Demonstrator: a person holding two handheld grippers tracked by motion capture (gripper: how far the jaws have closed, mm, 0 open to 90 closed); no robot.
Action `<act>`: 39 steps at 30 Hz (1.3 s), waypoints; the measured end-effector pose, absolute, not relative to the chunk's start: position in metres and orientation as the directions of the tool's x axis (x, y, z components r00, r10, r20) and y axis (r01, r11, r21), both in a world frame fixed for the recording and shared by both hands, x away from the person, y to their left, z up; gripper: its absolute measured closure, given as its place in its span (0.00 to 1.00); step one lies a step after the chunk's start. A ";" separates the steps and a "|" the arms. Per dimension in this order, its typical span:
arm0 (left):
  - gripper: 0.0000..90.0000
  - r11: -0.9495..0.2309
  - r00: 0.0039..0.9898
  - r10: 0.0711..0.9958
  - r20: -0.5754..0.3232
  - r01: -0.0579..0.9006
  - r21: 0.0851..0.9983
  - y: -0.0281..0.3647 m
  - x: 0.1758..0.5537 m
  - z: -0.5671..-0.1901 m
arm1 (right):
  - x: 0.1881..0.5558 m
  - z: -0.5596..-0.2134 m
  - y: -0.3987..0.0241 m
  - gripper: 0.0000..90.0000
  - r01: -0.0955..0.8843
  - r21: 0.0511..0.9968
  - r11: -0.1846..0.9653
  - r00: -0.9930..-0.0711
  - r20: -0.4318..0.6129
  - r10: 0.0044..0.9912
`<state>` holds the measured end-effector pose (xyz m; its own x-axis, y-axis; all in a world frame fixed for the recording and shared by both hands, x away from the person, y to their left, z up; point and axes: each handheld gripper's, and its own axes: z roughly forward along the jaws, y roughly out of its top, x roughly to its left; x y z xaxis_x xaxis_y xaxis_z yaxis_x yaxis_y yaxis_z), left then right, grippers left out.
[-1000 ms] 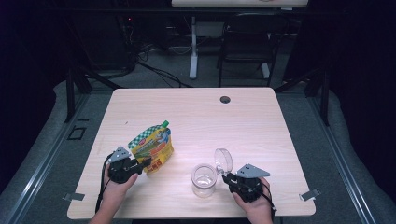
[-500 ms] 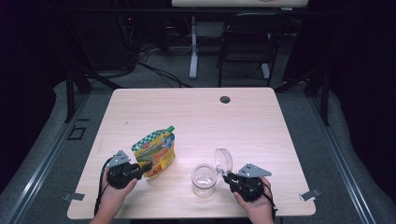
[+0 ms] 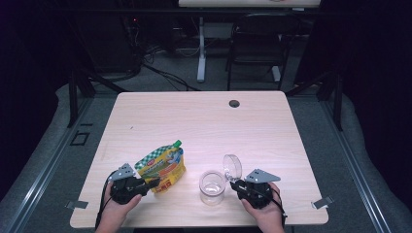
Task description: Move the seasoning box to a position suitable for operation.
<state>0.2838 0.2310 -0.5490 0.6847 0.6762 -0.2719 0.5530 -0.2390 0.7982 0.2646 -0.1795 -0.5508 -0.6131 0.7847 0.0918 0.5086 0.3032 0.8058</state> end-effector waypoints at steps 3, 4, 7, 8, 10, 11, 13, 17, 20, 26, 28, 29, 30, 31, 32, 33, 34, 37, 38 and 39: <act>0.83 -0.226 0.692 0.651 -0.311 0.568 0.791 0.235 0.287 -0.551 | 0.265 -0.551 -0.178 0.84 0.508 0.807 0.302 -0.613 0.093 0.784; 0.82 -0.226 0.692 0.651 -0.311 0.568 0.791 0.235 0.287 -0.551 | 0.265 -0.551 -0.178 0.84 0.508 0.807 0.302 -0.613 0.093 0.784; 0.78 -0.223 0.690 0.640 -0.338 0.587 0.778 0.235 0.290 -0.553 | 0.265 -0.551 -0.178 0.83 0.509 0.806 0.302 -0.611 0.091 0.786; 0.78 -0.222 0.690 0.638 -0.343 0.591 0.776 0.234 0.291 -0.554 | 0.265 -0.551 -0.178 0.83 0.509 0.806 0.302 -0.611 0.091 0.786; 0.75 -0.215 0.688 0.631 -0.359 0.600 0.770 0.232 0.294 -0.556 | 0.265 -0.551 -0.178 0.83 0.508 0.806 0.302 -0.611 0.090 0.787; 0.74 -0.215 0.688 0.627 -0.365 0.603 0.768 0.232 0.295 -0.557 | 0.265 -0.551 -0.178 0.83 0.508 0.807 0.301 -0.611 0.092 0.786; 0.70 -0.216 0.690 0.620 -0.373 0.608 0.764 0.231 0.297 -0.558 | 0.265 -0.551 -0.178 0.82 0.510 0.805 0.302 -0.610 0.091 0.787; 0.65 -0.222 0.690 0.620 -0.373 0.610 0.760 0.229 0.298 -0.560 | 0.264 -0.552 -0.178 0.82 0.507 0.810 0.294 -0.609 0.095 0.787; 0.60 -0.226 0.683 0.629 -0.372 0.618 0.753 0.226 0.301 -0.562 | 0.264 -0.552 -0.178 0.82 0.508 0.807 0.302 -0.610 0.090 0.787; 0.56 -0.244 0.665 0.662 -0.346 0.627 0.739 0.217 0.306 -0.569 | 0.263 -0.552 -0.178 0.81 0.509 0.805 0.305 -0.608 0.085 0.789; 0.56 -0.257 0.668 0.667 -0.330 0.622 0.739 0.215 0.307 -0.571 | 0.263 -0.552 -0.179 0.81 0.508 0.806 0.304 -0.608 0.085 0.790; 0.56 -0.257 0.668 0.667 -0.330 0.622 0.739 0.215 0.307 -0.571 | 0.263 -0.552 -0.179 0.81 0.508 0.806 0.304 -0.608 0.085 0.790; 0.56 -0.258 0.666 0.671 -0.326 0.621 0.740 0.214 0.308 -0.572 | 0.263 -0.552 -0.179 0.81 0.509 0.805 0.305 -0.607 0.084 0.790; 0.56 -0.266 0.666 0.673 -0.323 0.625 0.734 0.214 0.309 -0.574 | 0.262 -0.552 -0.180 0.81 0.511 0.804 0.304 -0.604 0.084 0.792; 0.56 -0.266 0.666 0.673 -0.323 0.625 0.734 0.214 0.309 -0.574 | 0.262 -0.552 -0.180 0.81 0.511 0.804 0.304 -0.604 0.084 0.792; 0.55 -0.253 0.661 0.672 -0.334 0.629 0.735 0.214 0.310 -0.576 | 0.262 -0.552 -0.180 0.81 0.510 0.805 0.303 -0.605 0.085 0.792; 0.55 -0.253 0.661 0.672 -0.334 0.629 0.735 0.214 0.310 -0.576 | 0.262 -0.552 -0.180 0.81 0.509 0.806 0.303 -0.605 0.085 0.792; 0.54 -0.255 0.661 0.668 -0.342 0.635 0.729 0.213 0.312 -0.579 | 0.261 -0.552 -0.180 0.81 0.510 0.805 0.302 -0.604 0.086 0.792; 0.53 -0.256 0.662 0.665 -0.346 0.637 0.727 0.212 0.312 -0.580 | 0.261 -0.552 -0.180 0.81 0.510 0.805 0.303 -0.605 0.085 0.792; 0.53 -0.256 0.662 0.665 -0.346 0.637 0.727 0.212 0.312 -0.580 | 0.261 -0.552 -0.180 0.81 0.510 0.805 0.303 -0.605 0.084 0.792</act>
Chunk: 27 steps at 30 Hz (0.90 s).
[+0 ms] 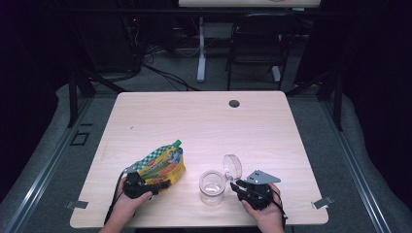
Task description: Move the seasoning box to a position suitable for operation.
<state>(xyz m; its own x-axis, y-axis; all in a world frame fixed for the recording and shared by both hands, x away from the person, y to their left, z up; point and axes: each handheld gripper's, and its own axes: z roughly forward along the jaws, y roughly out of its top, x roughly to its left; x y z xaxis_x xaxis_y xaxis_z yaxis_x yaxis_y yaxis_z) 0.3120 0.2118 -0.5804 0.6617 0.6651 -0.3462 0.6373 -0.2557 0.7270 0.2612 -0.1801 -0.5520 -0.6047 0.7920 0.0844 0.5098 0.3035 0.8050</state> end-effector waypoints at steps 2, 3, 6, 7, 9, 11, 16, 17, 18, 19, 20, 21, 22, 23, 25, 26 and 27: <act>0.52 -0.264 0.663 0.668 -0.338 0.635 0.726 0.209 0.312 -0.583 | 0.261 -0.552 -0.180 0.81 0.510 0.805 0.303 -0.604 0.084 0.792; 0.52 -0.264 0.663 0.668 -0.338 0.635 0.726 0.209 0.312 -0.583 | 0.261 -0.552 -0.180 0.81 0.510 0.805 0.304 -0.605 0.084 0.792; 0.51 -0.271 0.665 0.667 -0.337 0.638 0.721 0.208 0.312 -0.585 | 0.261 -0.552 -0.180 0.80 0.510 0.805 0.304 -0.605 0.084 0.792; 0.51 -0.267 0.663 0.666 -0.343 0.641 0.720 0.208 0.312 -0.587 | 0.261 -0.552 -0.180 0.80 0.509 0.805 0.304 -0.605 0.083 0.792; 0.50 -0.278 0.665 0.665 -0.340 0.643 0.713 0.207 0.313 -0.588 | 0.262 -0.552 -0.180 0.80 0.509 0.804 0.306 -0.605 0.081 0.792; 0.50 -0.276 0.664 0.667 -0.337 0.641 0.716 0.206 0.312 -0.588 | 0.262 -0.552 -0.180 0.80 0.510 0.804 0.308 -0.606 0.081 0.791; 0.50 -0.275 0.664 0.668 -0.336 0.640 0.718 0.206 0.312 -0.589 | 0.261 -0.553 -0.179 0.80 0.510 0.805 0.301 -0.603 0.085 0.793; 0.50 -0.275 0.664 0.668 -0.336 0.640 0.718 0.206 0.312 -0.589 | 0.261 -0.553 -0.179 0.80 0.510 0.805 0.301 -0.603 0.085 0.793; 0.50 -0.276 0.665 0.667 -0.336 0.639 0.718 0.206 0.312 -0.589 | 0.262 -0.553 -0.179 0.80 0.511 0.805 0.302 -0.605 0.086 0.792; 0.50 -0.276 0.667 0.666 -0.335 0.637 0.720 0.206 0.312 -0.589 | 0.262 -0.553 -0.179 0.80 0.511 0.804 0.303 -0.605 0.085 0.792; 0.50 -0.274 0.667 0.667 -0.333 0.634 0.723 0.205 0.312 -0.590 | 0.262 -0.553 -0.179 0.80 0.511 0.804 0.305 -0.605 0.084 0.791; 0.50 -0.274 0.667 0.667 -0.333 0.634 0.723 0.205 0.312 -0.590 | 0.262 -0.553 -0.179 0.80 0.511 0.804 0.305 -0.605 0.084 0.791; 0.50 -0.280 0.672 0.666 -0.324 0.627 0.727 0.205 0.311 -0.590 | 0.262 -0.553 -0.179 0.80 0.511 0.803 0.305 -0.605 0.085 0.791; 0.50 -0.280 0.672 0.666 -0.324 0.627 0.727 0.205 0.311 -0.590 | 0.262 -0.553 -0.179 0.80 0.511 0.803 0.305 -0.605 0.085 0.791; 0.50 -0.285 0.676 0.668 -0.311 0.619 0.732 0.204 0.311 -0.590 | 0.262 -0.554 -0.179 0.80 0.512 0.803 0.305 -0.605 0.085 0.792; 0.50 -0.288 0.677 0.669 -0.305 0.615 0.734 0.204 0.310 -0.590 | 0.262 -0.554 -0.179 0.80 0.511 0.803 0.305 -0.605 0.084 0.792; 0.51 -0.288 0.677 0.669 -0.305 0.615 0.734 0.204 0.310 -0.590 | 0.262 -0.554 -0.179 0.80 0.511 0.803 0.305 -0.605 0.084 0.792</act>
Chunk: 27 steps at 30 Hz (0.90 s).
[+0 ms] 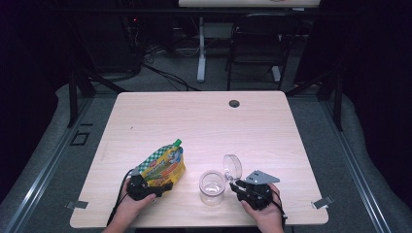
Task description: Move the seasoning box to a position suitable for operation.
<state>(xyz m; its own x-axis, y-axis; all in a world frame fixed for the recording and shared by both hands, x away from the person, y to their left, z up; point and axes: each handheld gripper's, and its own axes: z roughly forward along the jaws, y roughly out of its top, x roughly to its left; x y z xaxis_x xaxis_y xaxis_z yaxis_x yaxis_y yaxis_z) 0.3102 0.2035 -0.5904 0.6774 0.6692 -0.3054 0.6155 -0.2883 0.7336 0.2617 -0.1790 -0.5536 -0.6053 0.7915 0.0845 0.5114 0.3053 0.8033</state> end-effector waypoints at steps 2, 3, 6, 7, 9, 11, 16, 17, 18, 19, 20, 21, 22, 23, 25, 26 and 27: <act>0.52 -0.289 0.678 0.669 -0.304 0.614 0.734 0.203 0.310 -0.590 | 0.262 -0.554 -0.179 0.80 0.513 0.803 0.304 -0.604 0.086 0.792; 0.53 -0.289 0.680 0.664 -0.310 0.616 0.733 0.203 0.310 -0.591 | 0.262 -0.554 -0.180 0.80 0.513 0.802 0.305 -0.604 0.085 0.792; 0.55 -0.287 0.681 0.662 -0.314 0.617 0.732 0.203 0.310 -0.591 | 0.262 -0.554 -0.180 0.80 0.513 0.803 0.304 -0.603 0.084 0.794; 0.56 -0.289 0.682 0.660 -0.314 0.617 0.732 0.203 0.310 -0.591 | 0.262 -0.554 -0.179 0.80 0.513 0.802 0.305 -0.604 0.085 0.792; 0.57 -0.289 0.684 0.658 -0.316 0.617 0.732 0.203 0.310 -0.591 | 0.262 -0.554 -0.179 0.80 0.513 0.802 0.306 -0.604 0.084 0.792; 0.58 -0.289 0.684 0.657 -0.317 0.617 0.732 0.203 0.310 -0.591 | 0.262 -0.554 -0.179 0.80 0.512 0.803 0.304 -0.603 0.085 0.793; 0.60 -0.287 0.684 0.656 -0.320 0.618 0.732 0.203 0.310 -0.591 | 0.262 -0.553 -0.179 0.80 0.510 0.805 0.302 -0.602 0.083 0.794; 0.61 -0.283 0.682 0.656 -0.323 0.620 0.732 0.203 0.310 -0.591 | 0.262 -0.553 -0.180 0.80 0.508 0.805 0.307 -0.605 0.081 0.792; 0.61 -0.282 0.681 0.656 -0.325 0.621 0.732 0.203 0.310 -0.591 | 0.262 -0.553 -0.179 0.80 0.507 0.807 0.302 -0.605 0.084 0.792; 0.62 -0.281 0.681 0.656 -0.326 0.621 0.732 0.203 0.310 -0.591 | 0.262 -0.553 -0.180 0.80 0.507 0.807 0.303 -0.605 0.083 0.792; 0.62 -0.282 0.681 0.656 -0.325 0.621 0.732 0.203 0.310 -0.591 | 0.262 -0.553 -0.180 0.80 0.507 0.806 0.306 -0.606 0.080 0.792; 0.62 -0.282 0.681 0.657 -0.323 0.619 0.733 0.203 0.310 -0.590 | 0.262 -0.552 -0.180 0.80 0.506 0.806 0.306 -0.604 0.079 0.793; 0.62 -0.287 0.681 0.659 -0.319 0.619 0.731 0.203 0.310 -0.590 | 0.262 -0.552 -0.180 0.80 0.506 0.808 0.302 -0.604 0.082 0.793; 0.62 -0.293 0.683 0.661 -0.312 0.617 0.731 0.202 0.310 -0.589 | 0.262 -0.552 -0.181 0.80 0.505 0.810 0.297 -0.602 0.084 0.794; 0.62 -0.298 0.686 0.659 -0.308 0.614 0.731 0.202 0.310 -0.589 | 0.262 -0.552 -0.181 0.80 0.505 0.810 0.299 -0.603 0.083 0.794; 0.62 -0.301 0.686 0.660 -0.307 0.615 0.729 0.202 0.310 -0.588 | 0.262 -0.552 -0.181 0.80 0.503 0.812 0.296 -0.602 0.084 0.794; 0.62 -0.299 0.685 0.661 -0.306 0.615 0.730 0.201 0.310 -0.588 | 0.262 -0.552 -0.181 0.80 0.503 0.813 0.293 -0.600 0.085 0.795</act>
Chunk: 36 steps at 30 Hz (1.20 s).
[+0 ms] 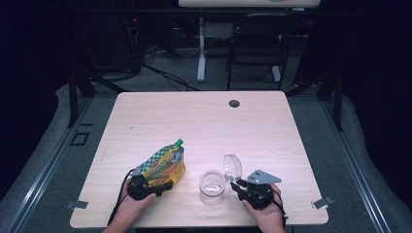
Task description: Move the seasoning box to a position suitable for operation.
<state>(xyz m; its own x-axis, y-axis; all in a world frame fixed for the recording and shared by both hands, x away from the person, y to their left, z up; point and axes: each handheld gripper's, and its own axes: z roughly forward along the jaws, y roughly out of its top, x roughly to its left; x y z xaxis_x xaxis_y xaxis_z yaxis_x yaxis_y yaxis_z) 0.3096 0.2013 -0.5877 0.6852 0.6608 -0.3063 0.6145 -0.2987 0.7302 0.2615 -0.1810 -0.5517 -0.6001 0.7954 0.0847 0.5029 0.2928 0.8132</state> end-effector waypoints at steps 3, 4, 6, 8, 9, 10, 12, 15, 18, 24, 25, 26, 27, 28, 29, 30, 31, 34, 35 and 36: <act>0.63 -0.304 0.686 0.664 -0.298 0.611 0.730 0.201 0.309 -0.587 | 0.261 -0.551 -0.181 0.80 0.502 0.812 0.297 -0.601 0.081 0.795; 0.63 -0.310 0.692 0.663 -0.287 0.602 0.736 0.201 0.309 -0.586 | 0.261 -0.551 -0.181 0.80 0.501 0.814 0.293 -0.601 0.083 0.795; 0.63 -0.309 0.692 0.662 -0.287 0.601 0.737 0.201 0.309 -0.584 | 0.261 -0.551 -0.182 0.80 0.499 0.815 0.292 -0.602 0.084 0.794; 0.63 -0.303 0.689 0.667 -0.282 0.597 0.743 0.202 0.308 -0.582 | 0.261 -0.551 -0.182 0.80 0.499 0.817 0.288 -0.601 0.087 0.795; 0.63 -0.304 0.688 0.673 -0.272 0.592 0.746 0.202 0.308 -0.581 | 0.261 -0.550 -0.182 0.80 0.500 0.817 0.287 -0.600 0.088 0.795; 0.63 -0.309 0.693 0.671 -0.265 0.586 0.749 0.202 0.308 -0.580 | 0.261 -0.550 -0.182 0.80 0.501 0.817 0.286 -0.599 0.088 0.796; 0.63 -0.336 0.702 0.675 -0.227 0.567 0.752 0.202 0.307 -0.577 | 0.261 -0.550 -0.182 0.80 0.501 0.816 0.287 -0.598 0.087 0.797; 0.63 -0.373 0.715 0.679 -0.169 0.534 0.759 0.200 0.305 -0.573 | 0.261 -0.550 -0.182 0.80 0.500 0.818 0.285 -0.599 0.088 0.796; 0.63 -0.404 0.725 0.677 -0.125 0.508 0.760 0.198 0.303 -0.570 | 0.261 -0.550 -0.182 0.79 0.500 0.818 0.285 -0.599 0.088 0.796; 0.63 -0.444 0.735 0.675 -0.057 0.467 0.765 0.196 0.300 -0.563 | 0.260 -0.549 -0.183 0.79 0.496 0.817 0.294 -0.600 0.078 0.796; 0.63 -0.444 0.735 0.675 -0.057 0.467 0.765 0.196 0.300 -0.563 | 0.260 -0.549 -0.183 0.79 0.496 0.817 0.294 -0.600 0.078 0.796; 0.63 -0.457 0.735 0.677 -0.032 0.455 0.764 0.195 0.299 -0.561 | 0.260 -0.549 -0.184 0.79 0.495 0.818 0.295 -0.601 0.077 0.795; 0.63 -0.458 0.734 0.679 -0.024 0.448 0.767 0.195 0.299 -0.561 | 0.259 -0.549 -0.184 0.79 0.495 0.818 0.293 -0.598 0.077 0.797; 0.63 -0.460 0.734 0.678 -0.020 0.446 0.767 0.195 0.299 -0.560 | 0.259 -0.549 -0.184 0.79 0.496 0.817 0.295 -0.599 0.075 0.797; 0.63 -0.460 0.734 0.678 -0.020 0.446 0.767 0.195 0.299 -0.560 | 0.259 -0.549 -0.184 0.79 0.496 0.817 0.295 -0.599 0.075 0.797; 0.63 -0.472 0.733 0.680 0.002 0.435 0.767 0.194 0.299 -0.559 | 0.259 -0.549 -0.184 0.79 0.496 0.818 0.291 -0.597 0.077 0.799; 0.63 -0.480 0.732 0.682 0.015 0.432 0.764 0.194 0.298 -0.558 | 0.258 -0.549 -0.185 0.79 0.494 0.820 0.289 -0.595 0.077 0.800; 0.63 -0.491 0.720 0.691 0.059 0.409 0.769 0.193 0.297 -0.554 | 0.257 -0.548 -0.186 0.78 0.494 0.821 0.286 -0.594 0.078 0.801; 0.63 -0.491 0.720 0.691 0.059 0.409 0.769 0.193 0.297 -0.554 | 0.257 -0.548 -0.186 0.78 0.494 0.821 0.286 -0.594 0.078 0.801; 0.63 -0.502 0.713 0.696 0.089 0.394 0.770 0.192 0.296 -0.551 | 0.255 -0.547 -0.187 0.78 0.494 0.820 0.291 -0.593 0.073 0.802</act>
<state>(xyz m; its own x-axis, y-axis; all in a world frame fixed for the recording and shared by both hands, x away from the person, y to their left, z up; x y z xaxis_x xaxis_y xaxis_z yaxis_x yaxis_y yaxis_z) 0.2962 0.1924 -0.5511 0.7129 0.6956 0.0885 0.3940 -0.5018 0.7701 0.2554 -0.1869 -0.5468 -0.5929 0.8020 0.0728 0.4936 0.2906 0.8197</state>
